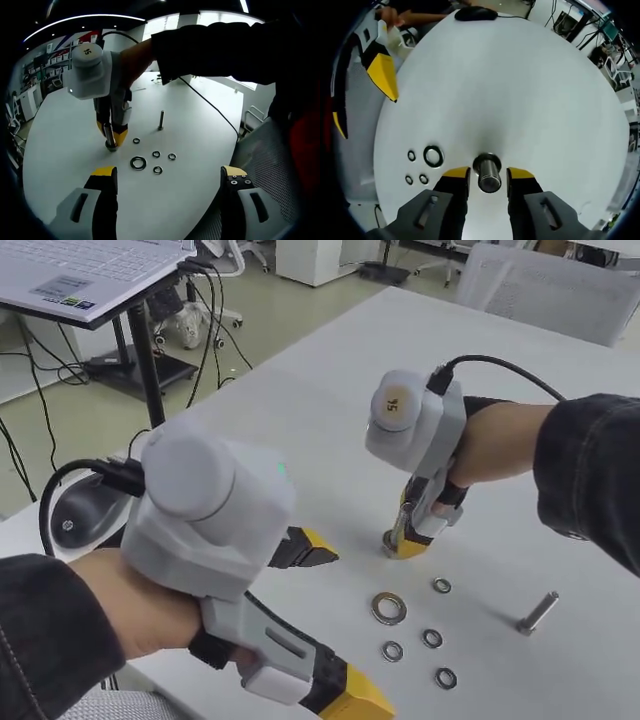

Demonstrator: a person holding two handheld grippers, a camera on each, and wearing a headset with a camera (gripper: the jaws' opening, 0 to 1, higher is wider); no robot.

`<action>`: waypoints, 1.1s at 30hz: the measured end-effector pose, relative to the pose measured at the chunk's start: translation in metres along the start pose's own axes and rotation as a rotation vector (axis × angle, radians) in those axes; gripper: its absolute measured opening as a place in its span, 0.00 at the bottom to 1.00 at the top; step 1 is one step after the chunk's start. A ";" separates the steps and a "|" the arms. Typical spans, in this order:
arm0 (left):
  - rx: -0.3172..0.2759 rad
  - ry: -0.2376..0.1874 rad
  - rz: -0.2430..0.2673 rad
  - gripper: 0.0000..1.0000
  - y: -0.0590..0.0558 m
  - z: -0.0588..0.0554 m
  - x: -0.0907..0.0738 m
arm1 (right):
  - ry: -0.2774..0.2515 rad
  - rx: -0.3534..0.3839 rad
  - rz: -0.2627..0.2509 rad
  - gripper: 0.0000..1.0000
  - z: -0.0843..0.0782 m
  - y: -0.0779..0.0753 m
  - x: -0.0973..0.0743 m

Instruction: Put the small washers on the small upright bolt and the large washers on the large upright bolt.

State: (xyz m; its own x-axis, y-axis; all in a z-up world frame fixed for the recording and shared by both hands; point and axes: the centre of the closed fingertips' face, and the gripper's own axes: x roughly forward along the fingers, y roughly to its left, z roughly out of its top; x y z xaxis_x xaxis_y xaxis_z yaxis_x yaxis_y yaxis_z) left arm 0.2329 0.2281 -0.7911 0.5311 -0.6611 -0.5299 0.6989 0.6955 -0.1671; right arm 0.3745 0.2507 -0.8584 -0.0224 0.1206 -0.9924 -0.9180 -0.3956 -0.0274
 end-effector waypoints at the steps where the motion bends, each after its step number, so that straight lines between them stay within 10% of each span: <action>1: 0.000 0.000 0.000 0.84 -0.001 0.000 0.000 | -0.001 0.001 -0.002 0.31 0.000 0.001 -0.001; 33: 0.016 0.012 -0.015 0.84 -0.006 -0.001 0.001 | -0.017 0.086 -0.040 0.36 -0.035 0.013 -0.024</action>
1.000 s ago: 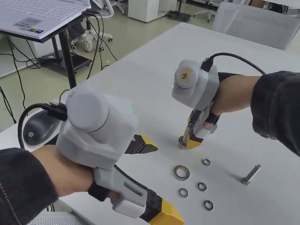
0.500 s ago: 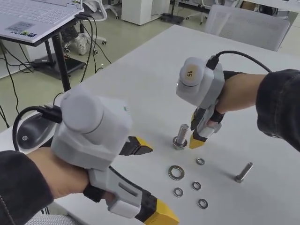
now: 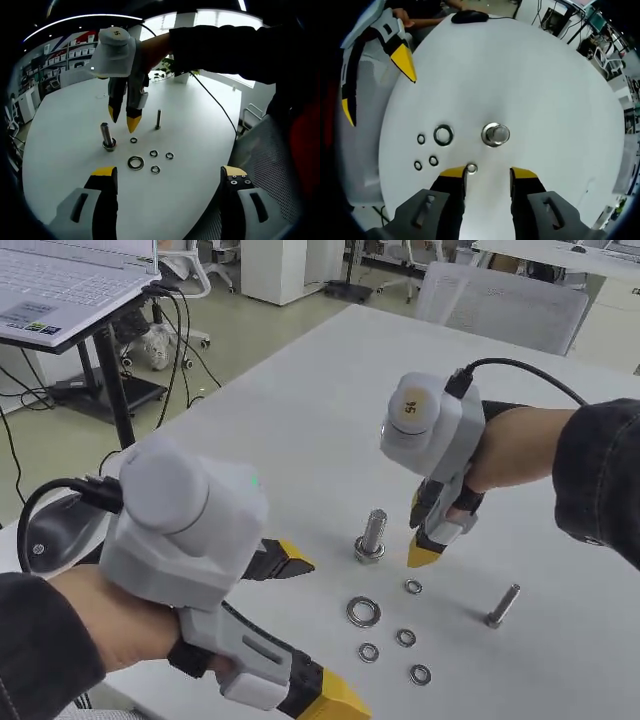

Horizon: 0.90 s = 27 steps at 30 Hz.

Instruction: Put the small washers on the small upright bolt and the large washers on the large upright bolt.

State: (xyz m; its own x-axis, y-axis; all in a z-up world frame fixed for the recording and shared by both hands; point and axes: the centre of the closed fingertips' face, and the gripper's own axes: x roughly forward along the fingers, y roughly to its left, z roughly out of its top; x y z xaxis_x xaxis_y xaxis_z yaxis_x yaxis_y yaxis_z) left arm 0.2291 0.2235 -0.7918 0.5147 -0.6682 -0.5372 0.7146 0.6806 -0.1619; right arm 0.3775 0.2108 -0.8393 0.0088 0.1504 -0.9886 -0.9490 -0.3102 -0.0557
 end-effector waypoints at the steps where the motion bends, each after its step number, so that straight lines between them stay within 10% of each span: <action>1: 0.000 0.000 0.000 0.84 0.001 0.001 0.000 | -0.001 0.000 -0.001 0.36 0.000 0.001 0.000; 27: 0.004 0.005 0.015 0.83 0.011 0.008 0.005 | -0.010 -0.046 0.030 0.36 0.002 0.035 0.005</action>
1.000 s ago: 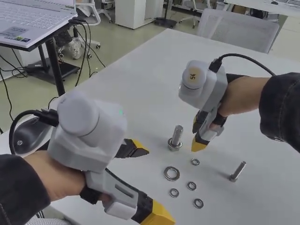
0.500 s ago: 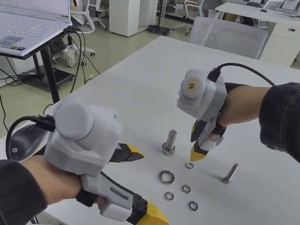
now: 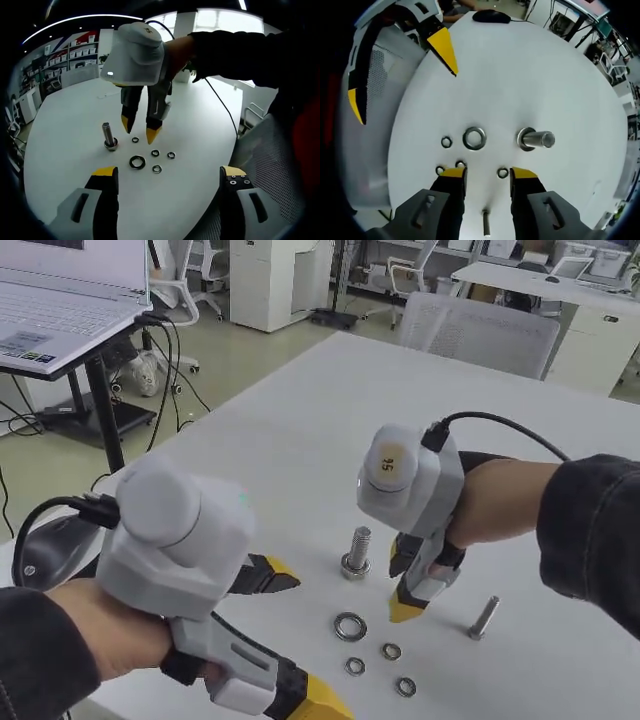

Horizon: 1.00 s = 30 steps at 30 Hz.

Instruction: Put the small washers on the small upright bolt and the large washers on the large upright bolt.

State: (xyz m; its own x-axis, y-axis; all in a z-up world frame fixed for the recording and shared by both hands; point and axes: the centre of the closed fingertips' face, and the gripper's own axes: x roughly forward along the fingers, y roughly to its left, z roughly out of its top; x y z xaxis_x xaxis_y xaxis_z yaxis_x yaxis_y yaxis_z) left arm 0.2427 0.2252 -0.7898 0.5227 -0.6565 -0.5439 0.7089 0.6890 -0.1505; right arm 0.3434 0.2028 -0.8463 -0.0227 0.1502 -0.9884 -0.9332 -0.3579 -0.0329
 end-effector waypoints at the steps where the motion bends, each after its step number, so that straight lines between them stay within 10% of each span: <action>1: 0.000 0.000 0.000 0.83 0.000 0.000 0.000 | -0.003 -0.004 0.003 0.36 0.002 0.002 0.002; 30: -0.005 -0.014 0.006 0.82 -0.002 -0.001 0.000 | -0.016 -0.050 0.038 0.33 0.030 0.024 0.036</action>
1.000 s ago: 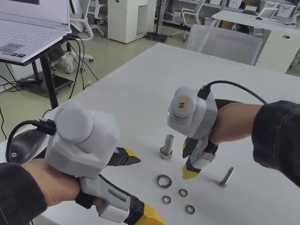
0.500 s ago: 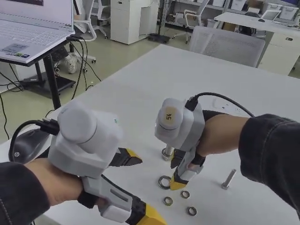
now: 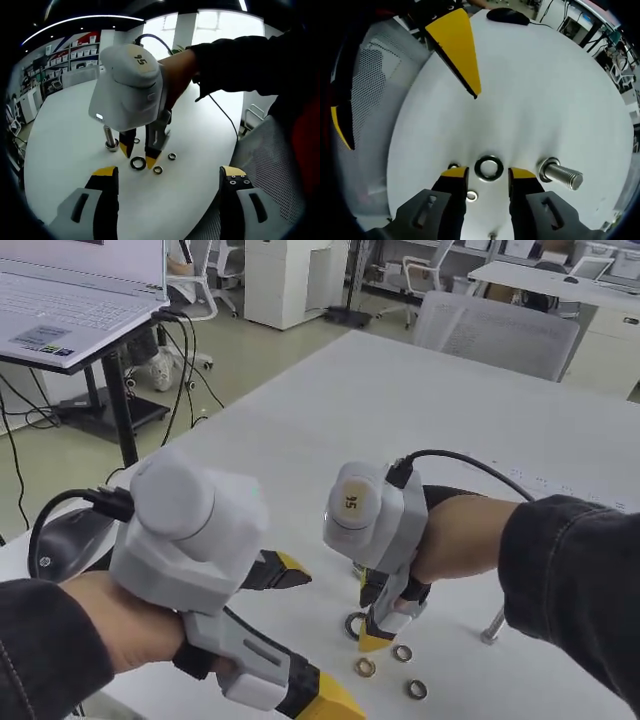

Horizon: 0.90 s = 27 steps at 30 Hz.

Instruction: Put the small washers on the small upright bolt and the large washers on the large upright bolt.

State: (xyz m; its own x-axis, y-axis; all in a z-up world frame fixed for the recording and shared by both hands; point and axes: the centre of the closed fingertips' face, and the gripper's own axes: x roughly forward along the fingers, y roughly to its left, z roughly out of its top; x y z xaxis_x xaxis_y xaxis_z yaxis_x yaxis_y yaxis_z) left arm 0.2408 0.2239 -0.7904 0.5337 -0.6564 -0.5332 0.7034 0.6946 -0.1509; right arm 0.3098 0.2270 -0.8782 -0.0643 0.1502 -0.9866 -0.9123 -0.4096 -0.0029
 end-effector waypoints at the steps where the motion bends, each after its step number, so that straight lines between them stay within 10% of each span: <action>1: 0.000 0.000 0.000 0.82 0.000 0.000 0.000 | -0.001 0.000 0.001 0.33 0.000 0.000 0.000; 27: 0.002 -0.006 -0.004 0.82 0.000 0.001 0.001 | 0.006 -0.010 0.001 0.25 0.000 0.000 0.002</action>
State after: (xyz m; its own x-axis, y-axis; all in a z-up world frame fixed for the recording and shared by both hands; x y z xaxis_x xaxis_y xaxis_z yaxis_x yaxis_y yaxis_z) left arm 0.2416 0.2231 -0.7901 0.5335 -0.6610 -0.5277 0.7067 0.6912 -0.1514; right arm 0.3101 0.2273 -0.8804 -0.0626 0.1442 -0.9876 -0.9081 -0.4188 -0.0035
